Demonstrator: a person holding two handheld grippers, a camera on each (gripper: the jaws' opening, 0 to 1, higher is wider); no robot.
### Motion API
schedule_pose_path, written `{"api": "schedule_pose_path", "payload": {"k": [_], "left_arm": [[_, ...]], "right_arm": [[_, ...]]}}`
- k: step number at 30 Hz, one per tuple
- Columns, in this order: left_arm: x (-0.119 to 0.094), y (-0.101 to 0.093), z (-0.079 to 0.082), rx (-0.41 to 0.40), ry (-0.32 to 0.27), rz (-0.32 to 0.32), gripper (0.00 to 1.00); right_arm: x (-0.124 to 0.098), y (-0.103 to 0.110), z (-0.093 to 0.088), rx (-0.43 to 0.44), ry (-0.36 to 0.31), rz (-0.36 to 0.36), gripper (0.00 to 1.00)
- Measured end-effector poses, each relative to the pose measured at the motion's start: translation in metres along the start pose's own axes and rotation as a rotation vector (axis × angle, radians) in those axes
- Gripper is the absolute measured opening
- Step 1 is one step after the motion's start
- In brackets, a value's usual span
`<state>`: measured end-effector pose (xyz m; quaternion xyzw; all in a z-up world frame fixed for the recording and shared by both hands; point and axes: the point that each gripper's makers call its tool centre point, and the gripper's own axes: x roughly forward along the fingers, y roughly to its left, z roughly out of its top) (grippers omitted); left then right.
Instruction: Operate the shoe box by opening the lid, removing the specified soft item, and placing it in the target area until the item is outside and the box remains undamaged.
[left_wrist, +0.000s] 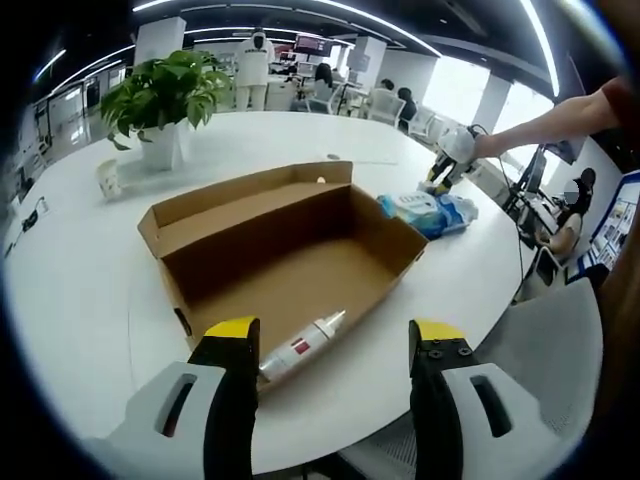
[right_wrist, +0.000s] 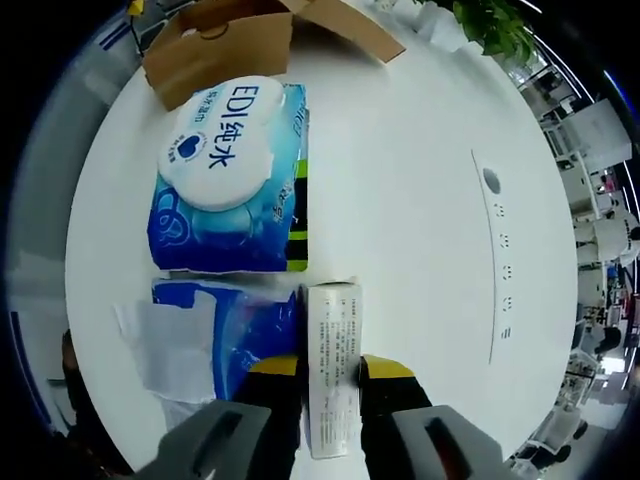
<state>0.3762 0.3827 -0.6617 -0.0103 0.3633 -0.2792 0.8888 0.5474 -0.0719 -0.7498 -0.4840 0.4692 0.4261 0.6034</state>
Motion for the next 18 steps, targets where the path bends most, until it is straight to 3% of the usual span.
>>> {"api": "schedule_pose_path", "payload": {"k": [8, 18], "left_arm": [[-0.001, -0.001, 0.001, -0.001, -0.007, -0.002, 0.6], [-0.004, -0.005, 0.006, 0.011, -0.033, -0.016, 0.6]], "right_arm": [[-0.006, -0.003, -0.003, 0.003, 0.005, -0.017, 0.18], [-0.035, -0.006, 0.003, 0.103, -0.043, -0.069, 0.22]]}}
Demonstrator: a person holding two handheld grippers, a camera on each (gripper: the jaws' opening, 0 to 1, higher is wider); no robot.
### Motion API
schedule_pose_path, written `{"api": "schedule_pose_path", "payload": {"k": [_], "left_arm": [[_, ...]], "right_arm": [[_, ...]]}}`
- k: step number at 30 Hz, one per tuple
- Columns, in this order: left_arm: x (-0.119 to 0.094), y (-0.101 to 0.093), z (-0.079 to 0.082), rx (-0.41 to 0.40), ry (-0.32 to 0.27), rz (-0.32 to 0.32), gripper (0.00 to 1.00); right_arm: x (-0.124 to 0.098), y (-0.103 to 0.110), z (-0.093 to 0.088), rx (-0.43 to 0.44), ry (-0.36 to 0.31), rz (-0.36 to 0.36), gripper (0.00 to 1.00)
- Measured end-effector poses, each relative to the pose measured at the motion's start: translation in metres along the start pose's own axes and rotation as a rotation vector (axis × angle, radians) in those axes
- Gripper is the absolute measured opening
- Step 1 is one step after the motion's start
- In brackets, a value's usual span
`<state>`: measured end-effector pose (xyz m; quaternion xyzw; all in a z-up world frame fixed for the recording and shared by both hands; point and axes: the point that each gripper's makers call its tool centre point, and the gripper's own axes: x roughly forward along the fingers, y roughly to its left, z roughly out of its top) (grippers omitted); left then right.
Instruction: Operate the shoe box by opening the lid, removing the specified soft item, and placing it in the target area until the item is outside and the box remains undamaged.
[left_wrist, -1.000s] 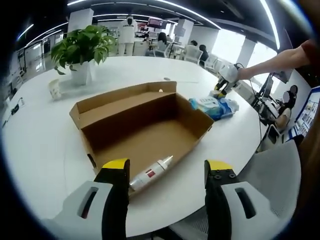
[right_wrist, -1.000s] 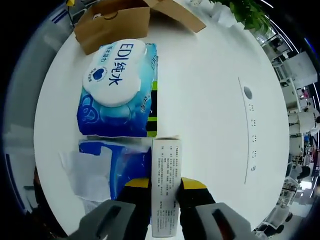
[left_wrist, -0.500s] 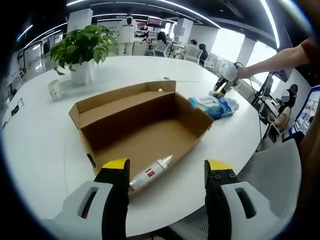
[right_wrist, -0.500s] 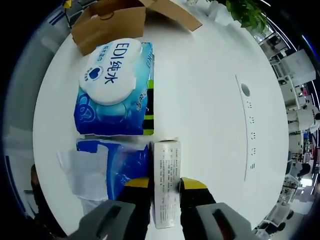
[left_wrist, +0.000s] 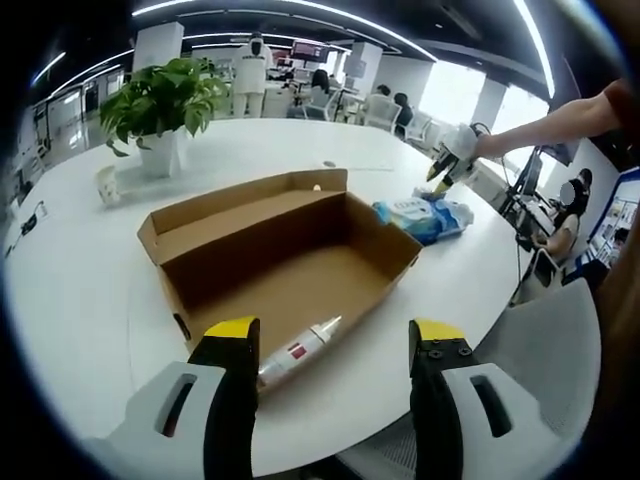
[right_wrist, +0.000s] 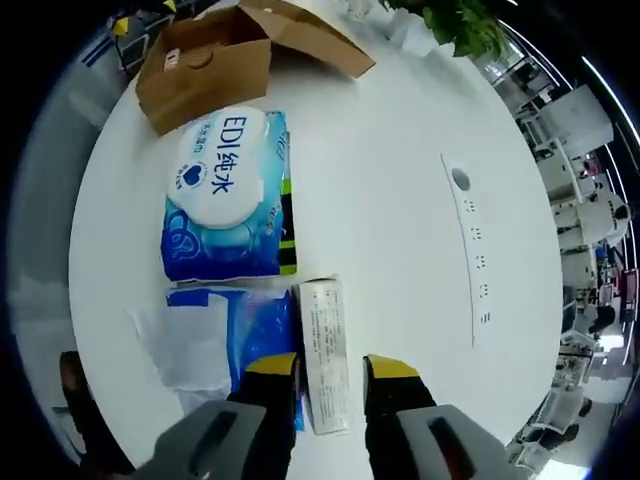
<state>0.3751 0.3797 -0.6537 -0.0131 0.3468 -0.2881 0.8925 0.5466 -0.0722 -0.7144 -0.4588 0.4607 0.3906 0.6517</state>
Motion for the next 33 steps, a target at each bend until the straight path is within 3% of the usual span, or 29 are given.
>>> {"api": "schedule_pose_path", "payload": {"k": [2, 13, 17, 24, 33], "left_arm": [[-0.001, -0.002, 0.001, 0.003, -0.007, -0.005, 0.6], [-0.008, -0.009, 0.004, 0.017, -0.039, -0.028, 0.6], [-0.012, -0.01, 0.004, 0.023, -0.047, -0.032, 0.6], [-0.015, -0.011, 0.007, 0.017, -0.069, -0.046, 0.6], [-0.015, -0.014, 0.012, 0.03, -0.087, -0.064, 0.6]], "right_arm": [[-0.008, 0.0, 0.006, 0.074, -0.036, -0.008, 0.23], [-0.043, 0.006, 0.035, 0.306, -0.202, -0.029, 0.25], [-0.054, 0.011, 0.051, 0.392, -0.297, -0.051, 0.28], [-0.07, 0.032, 0.08, 0.476, -0.424, -0.03, 0.3], [-0.082, 0.069, 0.109, 0.46, -0.504, -0.015, 0.32]]}}
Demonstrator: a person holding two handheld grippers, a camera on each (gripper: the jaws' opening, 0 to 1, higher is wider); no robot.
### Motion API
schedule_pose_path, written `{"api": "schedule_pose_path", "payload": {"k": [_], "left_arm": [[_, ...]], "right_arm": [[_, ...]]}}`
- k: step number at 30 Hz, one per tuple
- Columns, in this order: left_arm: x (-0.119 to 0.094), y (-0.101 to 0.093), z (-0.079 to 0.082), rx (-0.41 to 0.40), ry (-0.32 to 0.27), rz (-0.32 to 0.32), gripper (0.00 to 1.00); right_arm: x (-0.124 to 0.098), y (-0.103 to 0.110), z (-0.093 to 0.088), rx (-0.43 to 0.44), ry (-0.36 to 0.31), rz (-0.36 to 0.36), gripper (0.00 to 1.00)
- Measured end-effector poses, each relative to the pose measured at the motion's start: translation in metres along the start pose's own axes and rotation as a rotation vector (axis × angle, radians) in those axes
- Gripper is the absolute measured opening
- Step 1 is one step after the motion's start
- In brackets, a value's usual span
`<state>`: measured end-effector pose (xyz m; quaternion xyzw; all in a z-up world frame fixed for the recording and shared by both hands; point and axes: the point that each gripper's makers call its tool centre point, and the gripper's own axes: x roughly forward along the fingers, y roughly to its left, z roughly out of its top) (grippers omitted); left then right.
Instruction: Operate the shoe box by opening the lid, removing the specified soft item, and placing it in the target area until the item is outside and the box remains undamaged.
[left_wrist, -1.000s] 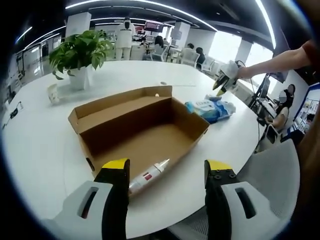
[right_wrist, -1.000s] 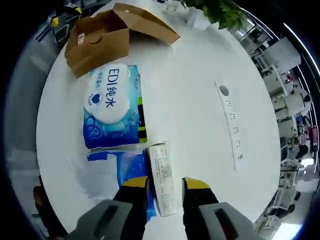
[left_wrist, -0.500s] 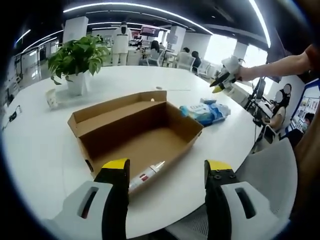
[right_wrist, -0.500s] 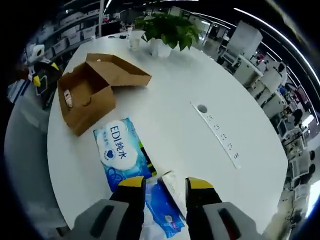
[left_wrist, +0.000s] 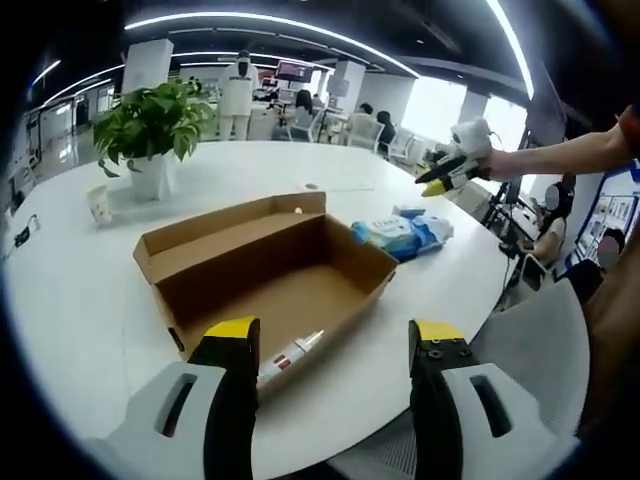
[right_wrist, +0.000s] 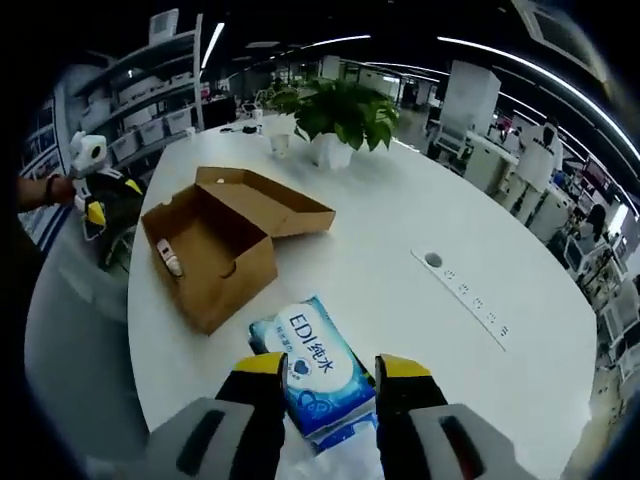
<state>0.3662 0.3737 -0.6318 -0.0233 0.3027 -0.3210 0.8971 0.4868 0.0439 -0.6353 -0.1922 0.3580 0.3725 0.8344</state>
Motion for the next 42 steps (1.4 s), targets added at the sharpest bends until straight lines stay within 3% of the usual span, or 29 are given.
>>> {"api": "schedule_pose_path", "payload": {"k": [23, 37, 42], "left_arm": [[0.004, -0.011, -0.001, 0.016, -0.001, -0.044, 0.6], [0.006, -0.009, -0.005, 0.018, 0.01, -0.049, 0.6], [0.007, -0.007, -0.008, 0.021, 0.022, -0.049, 0.59]], "right_arm": [[0.013, 0.096, 0.006, 0.103, -0.155, 0.08, 0.33], [0.019, 0.143, -0.021, 0.182, -0.181, 0.093, 0.33], [0.022, 0.158, -0.03, 0.172, -0.174, 0.09, 0.34]]}}
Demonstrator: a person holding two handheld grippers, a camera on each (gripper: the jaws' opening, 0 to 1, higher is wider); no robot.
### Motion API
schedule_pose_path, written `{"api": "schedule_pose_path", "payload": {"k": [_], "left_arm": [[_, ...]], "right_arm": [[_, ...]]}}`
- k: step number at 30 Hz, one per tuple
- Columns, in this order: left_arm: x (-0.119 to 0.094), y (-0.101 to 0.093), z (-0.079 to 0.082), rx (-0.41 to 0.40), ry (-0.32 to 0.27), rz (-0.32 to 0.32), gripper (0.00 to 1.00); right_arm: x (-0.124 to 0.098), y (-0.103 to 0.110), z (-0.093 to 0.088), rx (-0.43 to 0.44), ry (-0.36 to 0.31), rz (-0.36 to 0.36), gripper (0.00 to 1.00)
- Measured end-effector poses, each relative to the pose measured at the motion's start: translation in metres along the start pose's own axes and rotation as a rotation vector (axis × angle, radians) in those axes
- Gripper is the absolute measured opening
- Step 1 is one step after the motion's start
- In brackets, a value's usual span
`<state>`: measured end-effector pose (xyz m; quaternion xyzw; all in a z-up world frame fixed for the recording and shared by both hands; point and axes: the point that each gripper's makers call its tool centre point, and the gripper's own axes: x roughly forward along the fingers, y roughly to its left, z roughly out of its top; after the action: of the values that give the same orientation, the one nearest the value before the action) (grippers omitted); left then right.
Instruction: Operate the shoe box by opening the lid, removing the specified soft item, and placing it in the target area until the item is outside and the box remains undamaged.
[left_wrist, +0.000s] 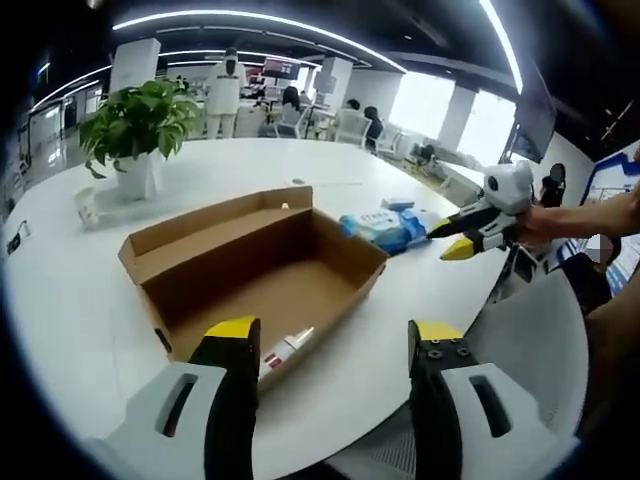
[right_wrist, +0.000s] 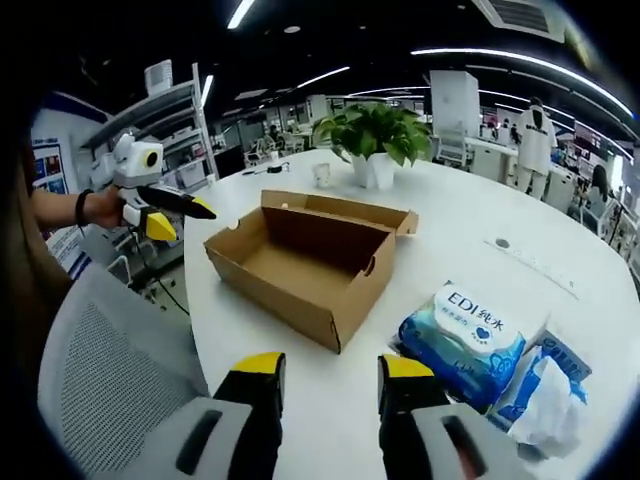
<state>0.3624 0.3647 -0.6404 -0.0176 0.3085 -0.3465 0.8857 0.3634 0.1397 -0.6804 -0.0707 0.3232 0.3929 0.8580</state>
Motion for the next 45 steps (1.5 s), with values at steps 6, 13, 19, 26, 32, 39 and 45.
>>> {"api": "schedule_pose_path", "payload": {"k": [6, 13, 19, 26, 32, 39, 45], "left_arm": [[0.003, 0.0, -0.001, 0.008, 0.012, -0.012, 0.6], [0.008, 0.001, -0.001, 0.018, 0.024, -0.018, 0.6], [0.013, 0.003, 0.002, 0.039, 0.037, -0.03, 0.6], [0.019, 0.014, 0.011, 0.078, 0.054, -0.033, 0.6], [0.026, 0.022, 0.013, 0.112, 0.081, -0.037, 0.59], [0.038, 0.036, 0.019, 0.124, 0.112, -0.032, 0.59], [0.051, 0.045, 0.017, 0.162, 0.168, -0.036, 0.6]], "right_arm": [[0.002, 0.011, -0.008, 0.034, -0.011, 0.003, 0.37], [0.001, 0.016, -0.016, 0.069, -0.017, -0.006, 0.39], [-0.004, 0.015, -0.02, 0.097, -0.028, -0.023, 0.39], [-0.012, 0.012, -0.026, 0.12, -0.029, -0.046, 0.42], [-0.016, 0.013, -0.028, 0.131, -0.034, -0.06, 0.42], [-0.023, 0.01, -0.03, 0.146, -0.04, -0.08, 0.42], [-0.028, 0.008, -0.029, 0.145, -0.04, -0.089, 0.42]]}}
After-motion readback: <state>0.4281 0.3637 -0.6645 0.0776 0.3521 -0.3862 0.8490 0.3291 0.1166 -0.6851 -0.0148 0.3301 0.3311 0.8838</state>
